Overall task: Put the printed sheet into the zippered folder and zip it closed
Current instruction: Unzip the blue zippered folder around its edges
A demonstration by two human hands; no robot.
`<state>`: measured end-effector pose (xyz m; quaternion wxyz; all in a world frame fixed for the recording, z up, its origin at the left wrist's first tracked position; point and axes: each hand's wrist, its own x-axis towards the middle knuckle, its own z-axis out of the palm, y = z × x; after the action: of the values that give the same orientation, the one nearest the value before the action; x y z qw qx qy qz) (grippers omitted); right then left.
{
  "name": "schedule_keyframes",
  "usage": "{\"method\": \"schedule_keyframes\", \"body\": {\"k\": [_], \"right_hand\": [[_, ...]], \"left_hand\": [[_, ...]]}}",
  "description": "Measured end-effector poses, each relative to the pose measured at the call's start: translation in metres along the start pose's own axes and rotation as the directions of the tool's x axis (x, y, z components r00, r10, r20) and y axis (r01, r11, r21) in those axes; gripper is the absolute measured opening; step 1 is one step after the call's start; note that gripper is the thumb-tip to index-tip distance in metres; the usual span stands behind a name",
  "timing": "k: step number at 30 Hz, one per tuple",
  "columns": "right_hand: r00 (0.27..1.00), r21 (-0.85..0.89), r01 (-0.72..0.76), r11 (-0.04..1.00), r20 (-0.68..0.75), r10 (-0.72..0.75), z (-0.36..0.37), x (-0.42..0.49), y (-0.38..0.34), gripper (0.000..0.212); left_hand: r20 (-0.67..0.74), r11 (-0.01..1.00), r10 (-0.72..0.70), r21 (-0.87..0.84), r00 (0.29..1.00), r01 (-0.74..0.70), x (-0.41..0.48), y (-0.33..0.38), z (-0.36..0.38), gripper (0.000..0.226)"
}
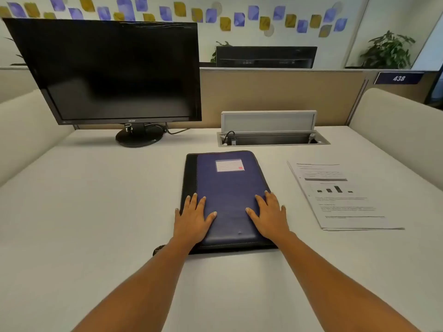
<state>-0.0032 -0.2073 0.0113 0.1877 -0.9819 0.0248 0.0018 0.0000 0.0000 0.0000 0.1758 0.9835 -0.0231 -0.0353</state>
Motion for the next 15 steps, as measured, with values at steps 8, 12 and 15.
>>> {"method": "schedule_keyframes", "body": {"k": [8,12,15], "right_hand": [[0.991,0.144,-0.136,0.98,0.035,0.133,-0.005,0.003,0.0,0.073],[0.982,0.174,-0.181,0.968,0.086,0.168,-0.013,0.007,0.001,0.081],[0.975,0.207,-0.219,0.954,0.083,0.206,-0.022,0.009,0.003,0.085]], "left_hand": [[-0.028,1.0,-0.025,0.011,0.999,0.025,0.001,-0.002,0.0,0.065],[-0.023,0.999,-0.048,-0.014,0.999,0.048,0.001,0.0,-0.001,0.065],[-0.034,0.997,-0.072,-0.023,0.997,0.071,0.003,0.001,-0.004,0.063]]}}
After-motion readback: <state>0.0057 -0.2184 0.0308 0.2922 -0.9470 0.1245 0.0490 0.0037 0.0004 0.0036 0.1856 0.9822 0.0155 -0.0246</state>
